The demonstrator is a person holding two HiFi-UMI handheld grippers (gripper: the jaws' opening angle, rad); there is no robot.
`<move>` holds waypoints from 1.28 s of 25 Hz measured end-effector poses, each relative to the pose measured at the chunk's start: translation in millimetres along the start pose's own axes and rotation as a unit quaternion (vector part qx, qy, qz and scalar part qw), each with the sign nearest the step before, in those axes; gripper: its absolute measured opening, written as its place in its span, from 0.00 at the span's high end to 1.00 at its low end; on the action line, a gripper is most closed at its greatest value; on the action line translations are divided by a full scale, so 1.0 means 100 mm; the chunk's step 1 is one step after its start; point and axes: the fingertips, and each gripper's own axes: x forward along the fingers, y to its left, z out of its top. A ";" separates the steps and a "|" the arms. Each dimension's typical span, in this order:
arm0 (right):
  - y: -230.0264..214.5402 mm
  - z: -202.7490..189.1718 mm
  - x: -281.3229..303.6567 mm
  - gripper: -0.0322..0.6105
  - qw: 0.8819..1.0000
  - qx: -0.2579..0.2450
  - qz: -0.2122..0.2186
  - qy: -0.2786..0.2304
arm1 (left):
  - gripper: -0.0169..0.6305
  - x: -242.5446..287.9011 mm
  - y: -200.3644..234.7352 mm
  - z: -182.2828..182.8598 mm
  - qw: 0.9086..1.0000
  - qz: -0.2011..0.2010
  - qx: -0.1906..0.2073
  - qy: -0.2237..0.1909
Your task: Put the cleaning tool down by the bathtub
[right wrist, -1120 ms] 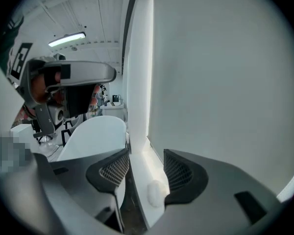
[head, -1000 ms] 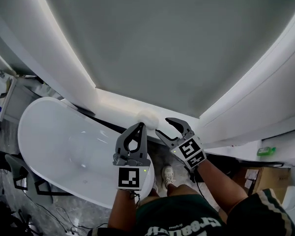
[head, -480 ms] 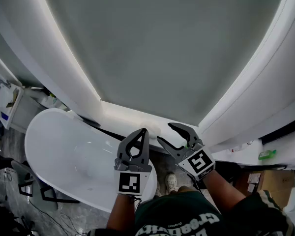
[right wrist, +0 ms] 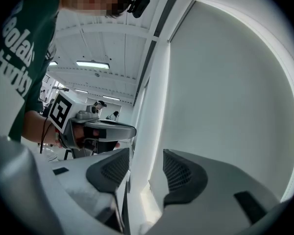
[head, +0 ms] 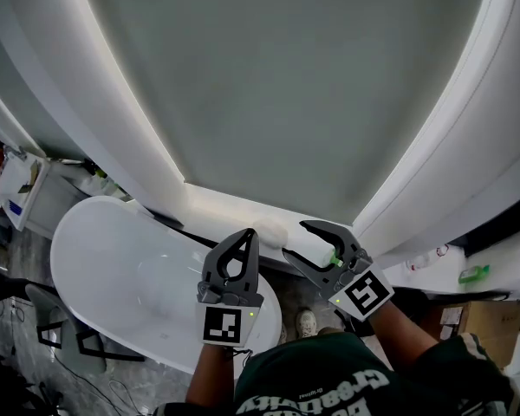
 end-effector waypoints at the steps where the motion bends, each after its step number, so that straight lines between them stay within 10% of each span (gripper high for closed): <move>1: 0.01 0.02 -0.01 0.60 1.000 0.000 -0.002 -0.004 | 0.96 -0.01 0.00 0.01 1.000 -0.001 0.000 0.000; 19: -0.11 0.08 -0.07 0.92 0.999 0.013 -0.024 -0.032 | 0.96 0.05 -0.10 -0.03 1.000 -0.019 0.016 0.017; 32: -0.21 0.05 -0.12 0.93 0.999 0.019 -0.028 -0.031 | 0.96 0.09 -0.12 -0.01 1.000 -0.005 0.025 0.011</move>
